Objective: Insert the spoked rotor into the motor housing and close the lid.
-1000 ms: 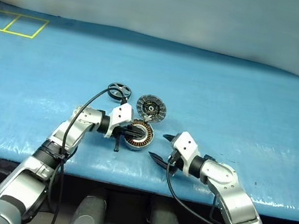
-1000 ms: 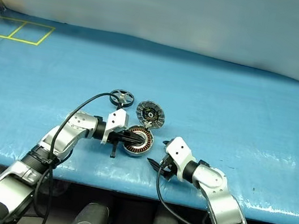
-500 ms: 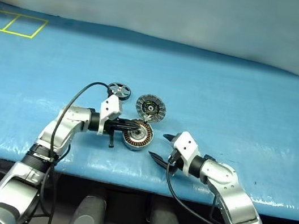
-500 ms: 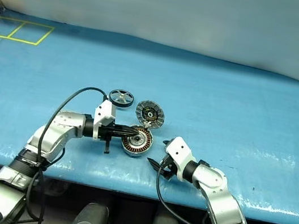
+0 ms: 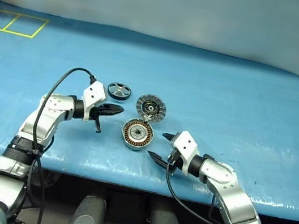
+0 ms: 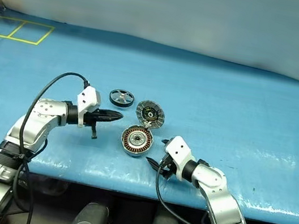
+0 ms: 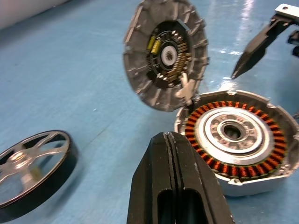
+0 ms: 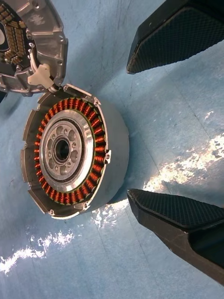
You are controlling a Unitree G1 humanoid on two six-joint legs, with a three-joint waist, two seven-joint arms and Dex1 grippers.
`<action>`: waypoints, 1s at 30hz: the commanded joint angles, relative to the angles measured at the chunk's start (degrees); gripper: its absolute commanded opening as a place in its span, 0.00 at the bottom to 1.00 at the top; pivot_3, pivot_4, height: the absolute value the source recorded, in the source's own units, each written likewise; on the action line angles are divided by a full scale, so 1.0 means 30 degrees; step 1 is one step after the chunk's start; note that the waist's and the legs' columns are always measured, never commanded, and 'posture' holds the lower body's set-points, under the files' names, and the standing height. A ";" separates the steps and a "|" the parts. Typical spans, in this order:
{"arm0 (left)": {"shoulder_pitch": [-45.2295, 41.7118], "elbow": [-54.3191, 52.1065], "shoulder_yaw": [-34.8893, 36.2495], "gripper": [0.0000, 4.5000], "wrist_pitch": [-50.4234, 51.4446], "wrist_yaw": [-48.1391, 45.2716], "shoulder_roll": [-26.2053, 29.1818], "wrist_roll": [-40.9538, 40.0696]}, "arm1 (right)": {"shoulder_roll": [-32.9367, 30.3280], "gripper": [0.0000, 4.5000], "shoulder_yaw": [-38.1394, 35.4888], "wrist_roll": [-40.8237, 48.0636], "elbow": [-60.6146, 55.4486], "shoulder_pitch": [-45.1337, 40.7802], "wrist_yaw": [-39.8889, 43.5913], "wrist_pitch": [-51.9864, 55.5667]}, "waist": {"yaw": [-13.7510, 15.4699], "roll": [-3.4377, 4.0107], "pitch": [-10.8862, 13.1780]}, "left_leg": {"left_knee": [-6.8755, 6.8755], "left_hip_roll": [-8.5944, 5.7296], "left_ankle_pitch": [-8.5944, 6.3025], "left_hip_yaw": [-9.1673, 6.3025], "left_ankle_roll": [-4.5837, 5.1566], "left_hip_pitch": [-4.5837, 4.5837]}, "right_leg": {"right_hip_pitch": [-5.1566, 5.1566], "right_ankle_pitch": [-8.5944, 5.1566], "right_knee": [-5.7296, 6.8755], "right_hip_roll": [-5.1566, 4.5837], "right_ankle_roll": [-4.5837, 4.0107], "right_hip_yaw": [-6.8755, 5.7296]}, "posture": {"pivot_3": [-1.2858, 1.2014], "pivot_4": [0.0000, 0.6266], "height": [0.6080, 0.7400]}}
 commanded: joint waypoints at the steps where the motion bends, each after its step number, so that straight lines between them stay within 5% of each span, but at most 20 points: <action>1: -0.1921 0.1644 0.0263 0.04 -0.0966 0.0582 0.0514 0.1177 | 0.0090 0.92 -0.0301 0.0273 -0.0240 -0.0274 0.0048 -0.0444 | 0.0024 -0.0003 0.0002 | 0.0000 -0.0002 0.0000 -0.0001 0.0000 -0.0001 | 0.0002 0.0000 0.0000 0.0000 0.0001 0.0001 | 0.52 0.24 1.00; 9: -0.7059 0.7427 -0.2407 0.56 -0.3795 -0.0929 0.0712 0.4717 | 0.0206 0.92 -0.0280 0.0111 -0.0261 -0.0134 -0.0147 -0.0545 | 0.0021 -0.0027 0.0016 | -0.0011 -0.0006 0.0001 -0.0004 0.0000 -0.0032 | -0.0019 0.0005 -0.0003 0.0010 0.0008 -0.0002 | 0.52 0.24 1.00; 16: -1.3033 1.4171 -0.4950 0.56 -0.7627 -0.3031 0.0371 0.7927 | 0.0321 0.92 -0.0241 0.0010 -0.0392 0.0170 -0.0488 -0.0669 | 0.0007 -0.0073 0.0043 | 0.0004 -0.0010 -0.0002 0.0000 0.0005 -0.0074 | -0.0036 0.0010 -0.0019 0.0010 0.0016 0.0003 | 0.52 0.24 1.00; 19: -1.5300 1.6831 -0.6434 0.69 -0.8686 -0.2956 -0.0039 0.9985 | 0.0297 0.92 -0.0235 -0.0009 -0.0475 0.0284 -0.0566 -0.0694 | -0.0045 -0.0080 0.0049 | -0.0005 -0.0009 -0.0006 0.0002 0.0011 -0.0083 | -0.0055 0.0009 -0.0019 0.0010 0.0017 0.0006 | 0.52 0.24 1.00; 23: -1.6969 1.9181 -0.8778 0.98 -0.8941 -0.2987 -0.0701 1.3021 | 0.0132 0.92 -0.0230 -0.0062 -0.0664 0.0284 -0.0552 -0.0607 | -0.0064 -0.0088 0.0053 | 0.0001 -0.0013 -0.0007 0.0001 0.0014 -0.0098 | -0.0057 0.0013 -0.0016 0.0010 0.0027 0.0012 | 0.52 0.24 1.00; 30: -1.8317 2.0686 -0.9955 0.98 -0.8255 -0.2126 -0.2643 1.5176 | -0.0768 0.92 -0.0331 -0.0051 -0.1484 0.0500 -0.0181 -0.0144 | -0.0009 -0.0174 0.0106 | 0.0040 -0.0014 -0.0007 -0.0026 0.0016 -0.0172 | -0.0097 0.0024 -0.0008 0.0011 0.0046 0.0003 | 0.52 0.24 1.00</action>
